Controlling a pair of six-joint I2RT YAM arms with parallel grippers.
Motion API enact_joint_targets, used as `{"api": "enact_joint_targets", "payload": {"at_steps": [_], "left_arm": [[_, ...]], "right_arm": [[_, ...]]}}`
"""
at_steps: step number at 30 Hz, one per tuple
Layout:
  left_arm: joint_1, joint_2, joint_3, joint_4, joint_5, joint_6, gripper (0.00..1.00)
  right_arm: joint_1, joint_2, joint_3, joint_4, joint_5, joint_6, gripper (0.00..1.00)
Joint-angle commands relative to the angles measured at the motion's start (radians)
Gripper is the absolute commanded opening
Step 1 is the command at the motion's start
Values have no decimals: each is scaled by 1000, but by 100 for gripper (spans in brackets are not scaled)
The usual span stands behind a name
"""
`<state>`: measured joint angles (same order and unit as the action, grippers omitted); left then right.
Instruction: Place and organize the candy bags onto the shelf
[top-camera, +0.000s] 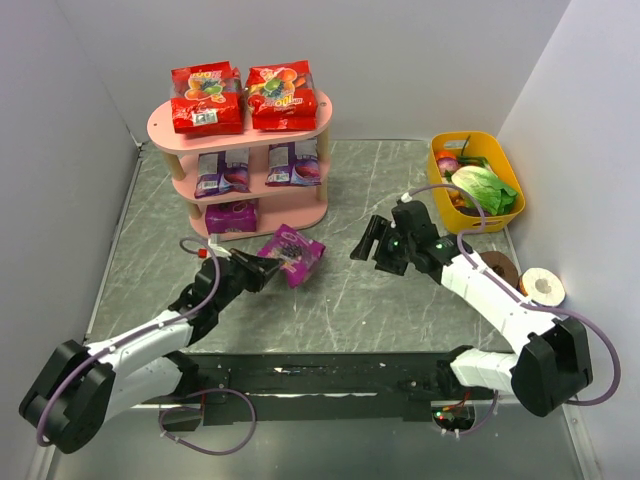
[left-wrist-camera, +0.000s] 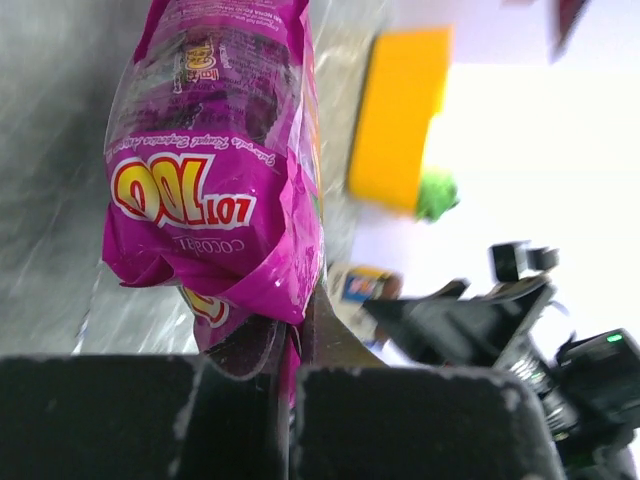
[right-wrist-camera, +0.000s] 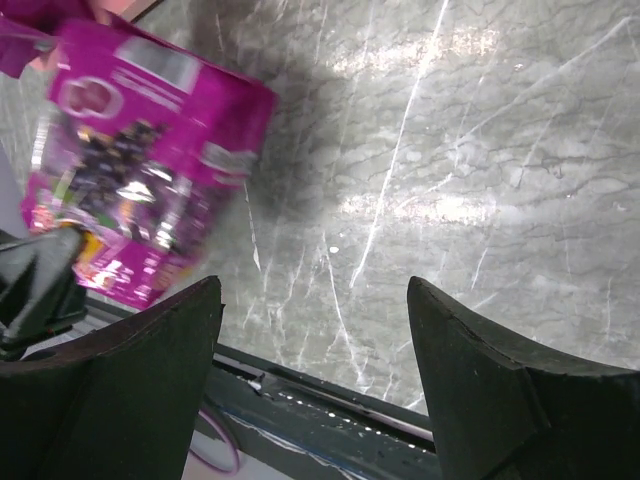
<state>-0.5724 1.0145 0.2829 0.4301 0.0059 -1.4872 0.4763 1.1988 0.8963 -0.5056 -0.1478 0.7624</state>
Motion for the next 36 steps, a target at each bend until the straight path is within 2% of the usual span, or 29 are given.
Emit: {"api": "enact_joint_targets", "payload": {"at_steps": [1,6,9,13,17,23,36], "left_arm": [[5,-27,12,248,-124,-84,1],[5,85,22,425,-193,-159,1],[5,180,64,489,-214,-173,1],[3,332,108,680,-239,-173,1],[3,427,136,803,-296,-212,1],[2,467,205,773,-346,-226,1],[-4,389,297,578,-385,-116,1]], "right_arm": [[-21,-21,15,-5,-25,5,81],[-36,-30,1,-1,-33,-2,81],[-47,-33,0,-1,-38,-6,81],[-62,-41,-8,-2,-44,-14,80],[-84,-53,-28,1,-59,-20,80],[-111,-64,-40,-2,-73,-38,80],[-153,-70,-48,-10,-90,-61,80]]}}
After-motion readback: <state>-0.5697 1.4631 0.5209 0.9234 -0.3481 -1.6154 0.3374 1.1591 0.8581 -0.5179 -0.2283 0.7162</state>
